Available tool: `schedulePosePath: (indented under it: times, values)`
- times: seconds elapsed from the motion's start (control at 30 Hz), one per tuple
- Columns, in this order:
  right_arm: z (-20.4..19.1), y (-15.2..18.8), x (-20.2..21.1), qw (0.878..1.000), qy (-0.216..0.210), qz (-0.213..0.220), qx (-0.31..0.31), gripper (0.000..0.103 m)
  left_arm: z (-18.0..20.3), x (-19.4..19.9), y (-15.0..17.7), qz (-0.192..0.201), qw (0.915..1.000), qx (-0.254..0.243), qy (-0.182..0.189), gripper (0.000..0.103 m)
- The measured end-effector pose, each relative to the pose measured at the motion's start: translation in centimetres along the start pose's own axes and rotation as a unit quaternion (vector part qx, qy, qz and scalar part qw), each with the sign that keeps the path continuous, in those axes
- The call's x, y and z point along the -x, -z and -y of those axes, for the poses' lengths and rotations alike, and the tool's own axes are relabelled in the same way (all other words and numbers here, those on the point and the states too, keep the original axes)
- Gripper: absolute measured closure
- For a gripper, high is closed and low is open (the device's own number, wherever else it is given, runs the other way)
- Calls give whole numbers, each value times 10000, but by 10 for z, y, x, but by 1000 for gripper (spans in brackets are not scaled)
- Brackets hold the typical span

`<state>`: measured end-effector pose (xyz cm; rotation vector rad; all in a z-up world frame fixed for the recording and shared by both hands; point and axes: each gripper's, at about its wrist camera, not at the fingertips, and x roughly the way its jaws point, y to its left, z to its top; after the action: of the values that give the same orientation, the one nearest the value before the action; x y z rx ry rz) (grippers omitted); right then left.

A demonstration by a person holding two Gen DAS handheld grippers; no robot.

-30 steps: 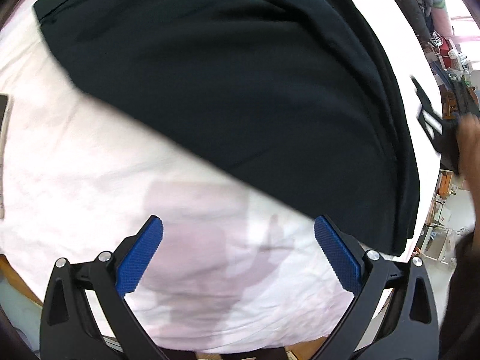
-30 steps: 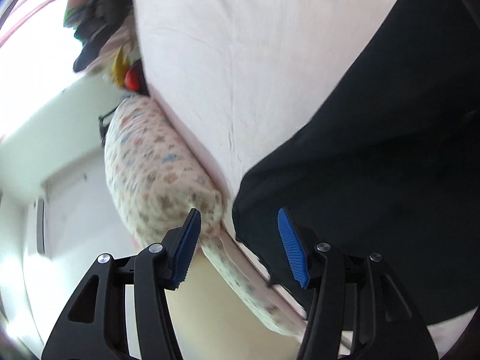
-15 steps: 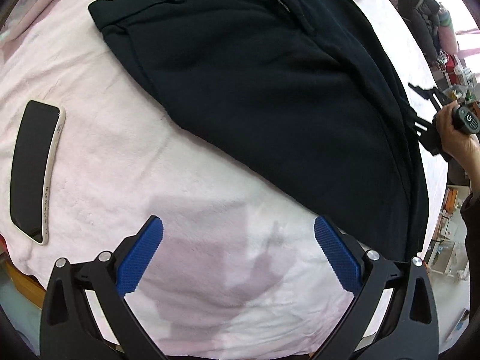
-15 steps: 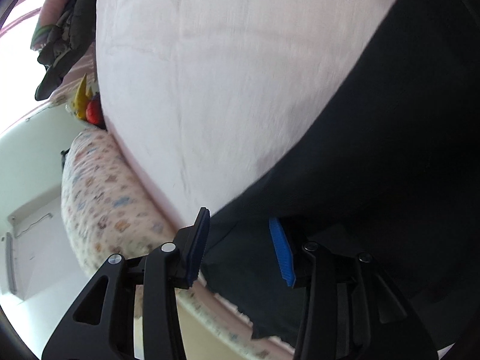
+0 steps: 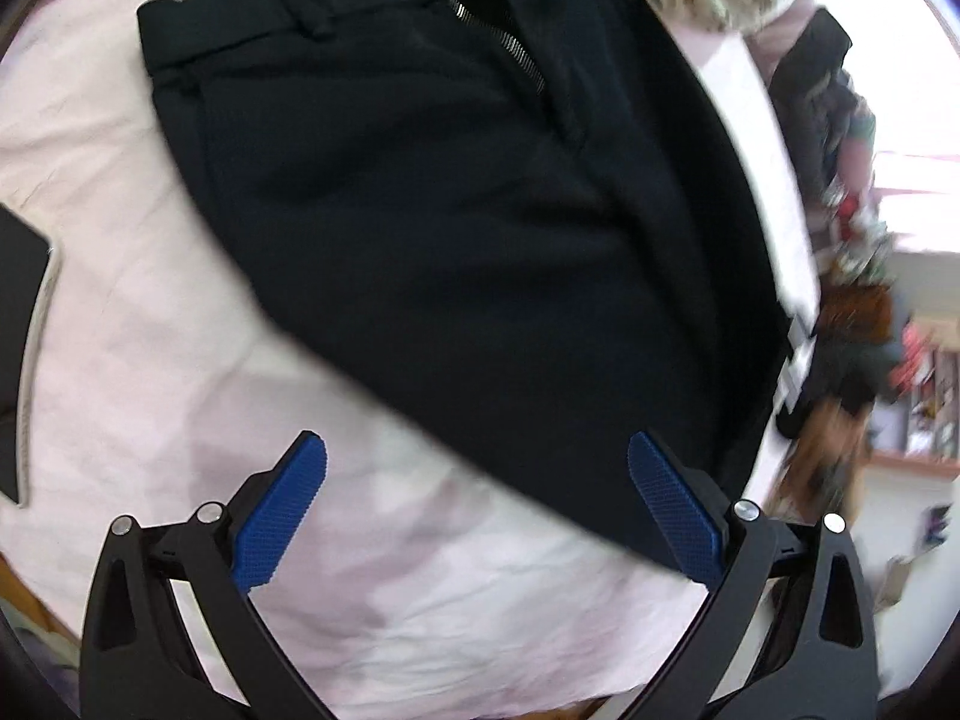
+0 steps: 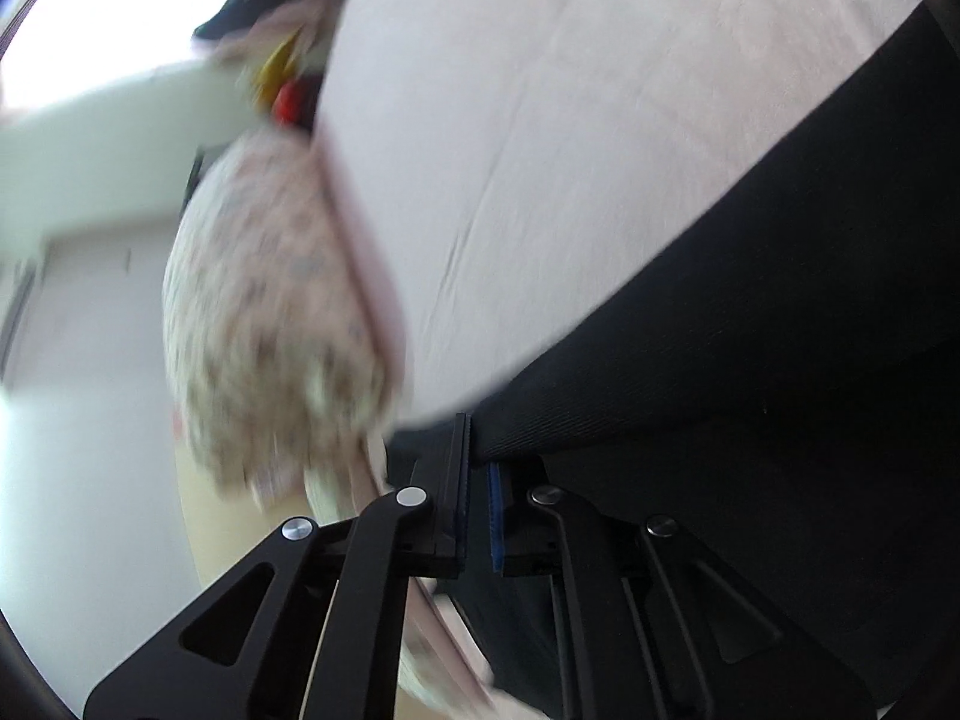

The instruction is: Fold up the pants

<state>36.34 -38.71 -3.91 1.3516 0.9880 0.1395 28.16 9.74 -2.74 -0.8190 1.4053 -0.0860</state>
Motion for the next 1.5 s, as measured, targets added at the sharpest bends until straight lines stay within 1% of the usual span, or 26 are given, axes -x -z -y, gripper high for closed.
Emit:
schedulePosePath:
  times: [0.1, 0.13, 0.17, 0.23, 0.3, 0.37, 0.4, 0.47, 0.5, 0.57, 0.6, 0.63, 0.67, 0.7, 0.8, 0.9, 0.97, 1.0, 1.03, 1.07, 1.1, 1.17, 1.2, 1.37, 1.43, 1.5]
  values:
    - [7, 36, 14, 9979, 165, -457, 432, 100, 18, 4, -15, 262, 9996, -109, 70, 2]
    - [12, 47, 18, 9967, 234, -591, 503, 101, 16, 8, -19, 324, 9993, -159, 63, 2]
    - [22, 63, 23, 9955, 315, -731, 522, 101, 24, 9, -25, 436, 9988, -229, 61, 2]
    - [38, 80, 31, 9940, 425, -888, 472, 103, 40, 8, -39, 670, 9972, -316, 71, 2]
    - [52, 93, 34, 9927, 623, -913, 478, 103, 51, 6, -52, 771, 9965, -326, 38, 2]
    - [68, 98, 33, 9937, 704, -837, 249, 103, 62, 2, -73, 788, 9964, -293, 91, 2]
    - [76, 96, 32, 9951, 560, -818, 9, 103, 71, -3, -82, 755, 9967, -288, 101, 2]
    - [79, 89, 30, 9962, 241, -797, -273, 103, 81, -9, -103, 682, 9971, -336, 80, 2]
    - [79, 85, 30, 9964, 91, -765, -358, 103, 89, -12, -107, 700, 9968, -370, 107, 2]
    - [76, 77, 26, 9955, -229, -700, -588, 96, 98, -14, -111, 763, 9959, -458, 153, 2]
    - [76, 73, 21, 9936, -376, -710, -799, 77, 102, -17, -110, 774, 9957, -496, 133, 2]
    - [73, 71, 15, 9922, -422, -710, -930, 49, 108, -20, -110, 778, 9956, -521, 99, 2]
    - [73, 69, 10, 9905, -503, -690, -1081, 41, 108, -24, -107, 776, 9956, -530, 13, 2]
    - [73, 66, 2, 9882, -620, -629, -1250, 40, 109, -28, -106, 779, 9956, -514, -79, 2]
    - [74, 60, -20, 9816, -744, -473, -1696, 40, 106, -31, -102, 925, 9949, -370, -136, 2]
    - [75, 58, -47, 9766, -652, -435, -2000, 40, 102, -33, -100, 918, 9952, -293, -163, 2]
    - [76, 57, -54, 9759, -615, -367, -2061, 47, 97, -35, -100, 828, 9959, -264, -244, 2]
    - [75, 55, -56, 9777, -552, -259, -2007, 61, 95, -36, -101, 791, 9963, -225, -239, 2]
    - [75, 53, -56, 9796, -515, -163, -1936, 85, 94, -38, -103, 756, 9967, -184, -235, 2]
    - [76, 51, -57, 9795, -584, -134, -1926, 92, 92, -39, -104, 722, 9970, -154, -223, 2]
    - [75, 51, -55, 9795, -652, -128, -1903, 95, 90, -40, -105, 691, 9973, -127, -201, 2]
    - [66, 53, -54, 9839, -719, -188, -1622, 97, 87, -40, -108, 672, 9976, -96, -136, 2]
    - [66, 54, -45, 9861, -757, -220, -1464, 97, 87, -40, -109, 657, 9978, -99, -64, 2]
    - [56, 66, -25, 9886, -883, -392, -1159, 97, 95, -46, -127, 387, 9984, -47, 409, 2]
    - [56, 71, -21, 9896, -827, -475, -1073, 97, 101, -48, -138, 368, 9983, -48, 460, 2]
    - [57, 75, -18, 9910, -735, -550, -978, 97, 112, -49, -153, 457, 9978, -95, 470, 2]
